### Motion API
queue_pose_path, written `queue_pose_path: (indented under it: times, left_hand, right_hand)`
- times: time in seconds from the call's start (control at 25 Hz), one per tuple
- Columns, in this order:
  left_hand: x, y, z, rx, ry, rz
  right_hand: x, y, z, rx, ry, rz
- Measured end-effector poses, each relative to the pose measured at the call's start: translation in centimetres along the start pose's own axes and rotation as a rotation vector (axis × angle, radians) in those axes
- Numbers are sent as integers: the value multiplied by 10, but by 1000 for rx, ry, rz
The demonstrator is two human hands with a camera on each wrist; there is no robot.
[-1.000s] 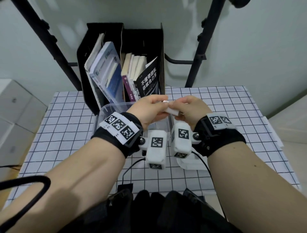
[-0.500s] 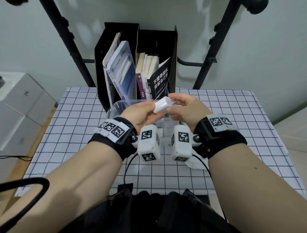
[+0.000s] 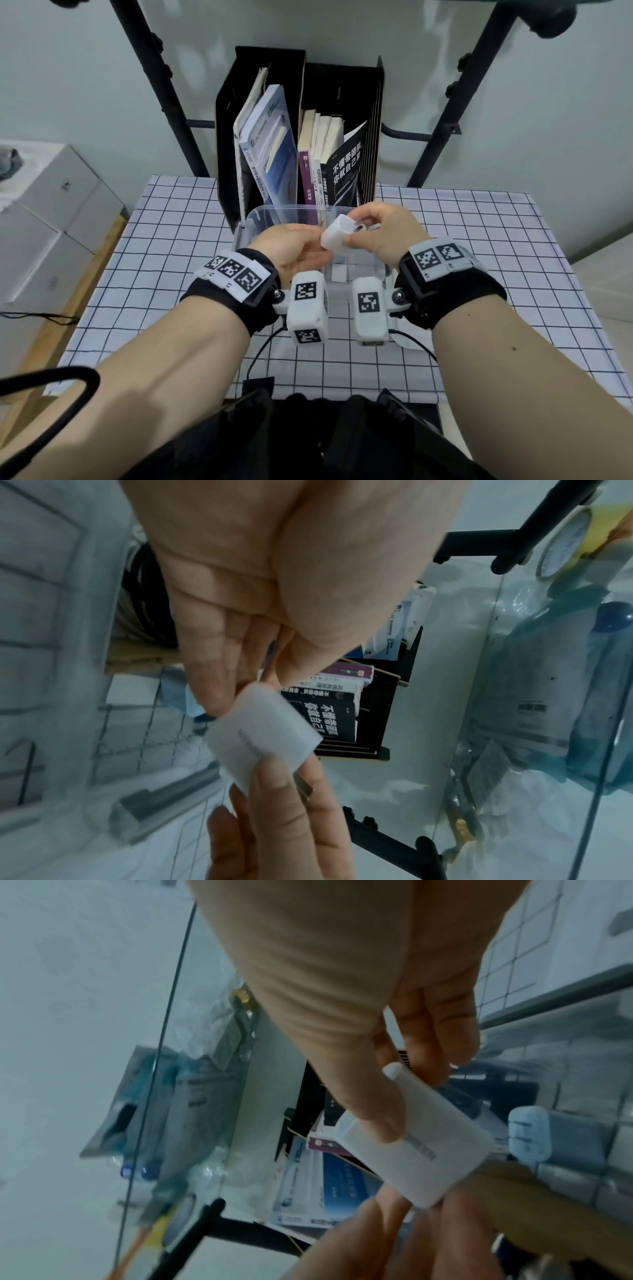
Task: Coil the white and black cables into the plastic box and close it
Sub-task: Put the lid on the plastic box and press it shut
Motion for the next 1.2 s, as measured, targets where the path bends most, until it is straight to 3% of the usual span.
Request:
queue_pose_path:
  times: [0.4, 0.72, 0.84, 1.2]
  left_hand:
    - [-12, 28, -14, 169, 122, 69]
    - [-13, 46, -22, 156, 130, 92]
    - [-13, 49, -24, 128, 132, 108]
    - [-11, 52, -23, 39, 174, 124]
  right_hand:
    - [27, -19, 15, -549, -202, -64]
    - [54, -48, 34, -862, -310, -296]
    - [66, -54, 42, -924, -364, -378]
    - [88, -64, 66, -939, -388, -401]
Point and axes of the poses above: each hand's wrist, its own x-axis towards the middle knuckle, its own y-axis out of the back of the hand, z = x × y, the point moved 6 cm from there along x, towards the middle knuckle, and after that the axes turned 11 degrees about -z, right-handed, at the moved point
